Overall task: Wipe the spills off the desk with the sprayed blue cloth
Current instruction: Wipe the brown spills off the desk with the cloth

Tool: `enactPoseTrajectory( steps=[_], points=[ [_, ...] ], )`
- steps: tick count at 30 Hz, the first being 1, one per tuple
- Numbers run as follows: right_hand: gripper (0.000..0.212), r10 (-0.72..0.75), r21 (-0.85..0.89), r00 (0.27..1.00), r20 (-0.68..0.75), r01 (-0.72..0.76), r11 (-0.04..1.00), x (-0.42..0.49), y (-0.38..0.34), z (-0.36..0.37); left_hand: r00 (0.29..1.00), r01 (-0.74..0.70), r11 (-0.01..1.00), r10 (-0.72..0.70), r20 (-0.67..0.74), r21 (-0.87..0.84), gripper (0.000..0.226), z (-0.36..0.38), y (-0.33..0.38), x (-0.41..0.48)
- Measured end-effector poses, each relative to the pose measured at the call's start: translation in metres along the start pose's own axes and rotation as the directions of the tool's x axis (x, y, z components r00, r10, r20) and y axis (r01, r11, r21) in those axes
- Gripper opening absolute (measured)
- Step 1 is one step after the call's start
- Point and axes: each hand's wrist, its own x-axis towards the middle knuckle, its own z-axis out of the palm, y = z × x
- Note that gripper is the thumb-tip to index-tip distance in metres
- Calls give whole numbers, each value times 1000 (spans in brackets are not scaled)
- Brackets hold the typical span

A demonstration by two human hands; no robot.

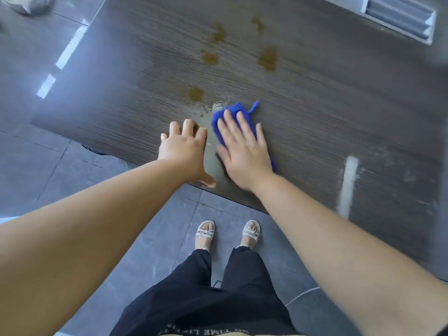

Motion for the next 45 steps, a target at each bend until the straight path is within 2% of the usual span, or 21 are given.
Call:
enactPoseTrajectory(
  steps=[2, 4, 7, 9, 11, 13, 15, 17, 20, 21, 23, 25, 26, 28, 30, 32, 34, 38, 42, 43, 45],
  points=[
    [55, -198, -42, 980, 8, 198, 979, -34, 17, 4, 1000, -5, 1000, 5, -2, -2, 116, 0, 0, 0],
    [55, -234, -83, 972, 19, 234, 969, -46, 52, 1, 1000, -7, 1000, 7, 4, -2, 116, -1, -1, -1],
    [59, 40, -35, 999, -4, -41, 999, -24, 79, -10, 1000, -7, 1000, 7, 8, -8, 115, -1, 0, -1],
    [58, 263, -29, 963, -56, -265, 964, 0, 68, -11, 1000, -7, 1000, 8, 8, -15, 113, -2, 0, -1],
    [60, 368, -23, 925, -97, -372, 928, 15, 40, -7, 1000, -5, 1000, 5, 6, -15, 113, -2, 0, -2],
    [61, 275, -15, 958, -78, -277, 961, 8, 13, 1, 1000, -4, 1000, 4, -4, -14, 113, -1, -1, -3],
    [60, 25, -27, 998, -61, -27, 999, -24, 0, 7, 1000, -10, 1000, 10, -22, -17, 114, 1, -1, -3],
    [56, -211, -70, 977, -33, 209, 975, -59, 15, 11, 999, -13, 1000, 12, -31, -15, 115, 2, -2, -3],
    [53, -287, -97, 958, -15, 284, 954, -91, 67, 6, 1000, -14, 1000, 14, -18, -15, 117, 1, -3, -3],
    [54, -219, -94, 975, -28, 216, 972, -92, 80, 2, 1000, -12, 1000, 12, -15, -15, 116, 1, -2, -4],
    [57, 65, -33, 995, -69, -67, 997, -78, 86, -1, 1000, -3, 1000, 2, -12, -16, 115, -1, -2, -3],
    [58, 322, 4, 939, -122, -324, 946, -53, 64, 0, 1000, 7, 1000, -7, -13, -25, 114, -2, -1, -4],
    [58, 363, 7, 922, -131, -366, 931, -42, 47, 4, 1000, 14, 999, -14, -17, -35, 114, -1, 0, -4],
    [57, 226, 22, 965, -136, -226, 974, -35, 15, 11, 999, 30, 998, -32, -30, -60, 114, 2, -1, -4],
    [55, -75, -30, 991, -113, 72, 997, -50, 2, 17, 998, 38, 997, -40, -40, -66, 117, 4, -3, -4],
    [53, -281, -85, 959, -31, 278, 957, -76, 20, 16, 998, 37, 997, -40, -42, -67, 121, 4, -2, -4],
    [52, -360, -92, 933, -6, 358, 929, -99, 56, 11, 998, 44, 996, -47, -35, -77, 122, 3, -1, -5],
    [56, -155, -83, 988, -14, 154, 985, -98, 121, -5, 997, 62, 994, -65, -34, -92, 121, 3, -1, -5],
    [58, 207, -25, 973, -102, -210, 977, -61, 71, 1, 997, 58, 993, -63, -44, -106, 121, 4, 0, -7],
    [58, 213, -21, 972, -100, -216, 976, -55, 50, 6, 997, 58, 992, -64, -47, -108, 121, 4, 0, -6],
    [58, 53, -13, 993, -107, -55, 998, -57, 14, 15, 997, 59, 993, -65, -51, -102, 122, 5, 0, -6]
  ],
)
